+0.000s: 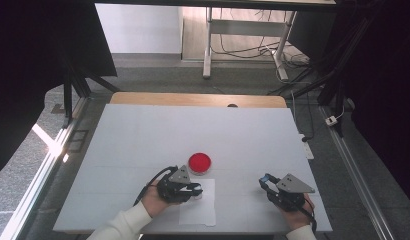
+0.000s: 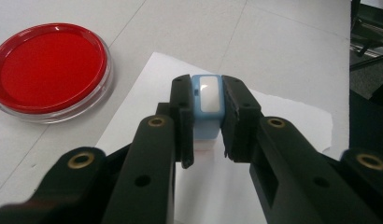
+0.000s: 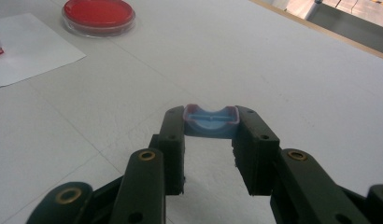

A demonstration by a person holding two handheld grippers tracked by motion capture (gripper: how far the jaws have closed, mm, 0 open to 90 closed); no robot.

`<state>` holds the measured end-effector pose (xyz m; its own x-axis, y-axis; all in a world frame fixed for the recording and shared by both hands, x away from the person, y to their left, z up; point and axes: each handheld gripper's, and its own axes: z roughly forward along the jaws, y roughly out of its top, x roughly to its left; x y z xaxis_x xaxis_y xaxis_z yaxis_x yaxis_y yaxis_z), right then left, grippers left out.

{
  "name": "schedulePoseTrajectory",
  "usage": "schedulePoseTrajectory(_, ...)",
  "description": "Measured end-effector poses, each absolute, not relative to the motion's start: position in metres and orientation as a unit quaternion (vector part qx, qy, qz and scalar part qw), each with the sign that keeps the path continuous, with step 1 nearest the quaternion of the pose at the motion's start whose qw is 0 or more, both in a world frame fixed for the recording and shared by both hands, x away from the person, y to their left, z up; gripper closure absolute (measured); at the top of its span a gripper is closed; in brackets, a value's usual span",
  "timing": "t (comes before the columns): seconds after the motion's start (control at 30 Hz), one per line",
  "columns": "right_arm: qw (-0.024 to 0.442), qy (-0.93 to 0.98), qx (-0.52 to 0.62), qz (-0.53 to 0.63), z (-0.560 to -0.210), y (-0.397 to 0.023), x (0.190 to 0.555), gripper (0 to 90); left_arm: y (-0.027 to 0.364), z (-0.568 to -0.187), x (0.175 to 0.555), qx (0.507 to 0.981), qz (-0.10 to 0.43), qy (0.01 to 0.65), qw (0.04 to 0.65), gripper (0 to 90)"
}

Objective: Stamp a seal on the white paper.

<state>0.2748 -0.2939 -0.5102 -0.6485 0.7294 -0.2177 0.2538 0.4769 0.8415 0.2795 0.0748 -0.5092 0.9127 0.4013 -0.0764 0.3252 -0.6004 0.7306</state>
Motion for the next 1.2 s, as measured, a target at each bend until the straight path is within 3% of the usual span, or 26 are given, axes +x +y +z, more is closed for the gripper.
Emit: schedulePoseTrajectory(1.2,0.289,0.809,0.302,0.413,-0.51,-0.292,0.274,64.8,0.063,-0.507,0.273,0.913,0.079,0.193,0.351,76.3)
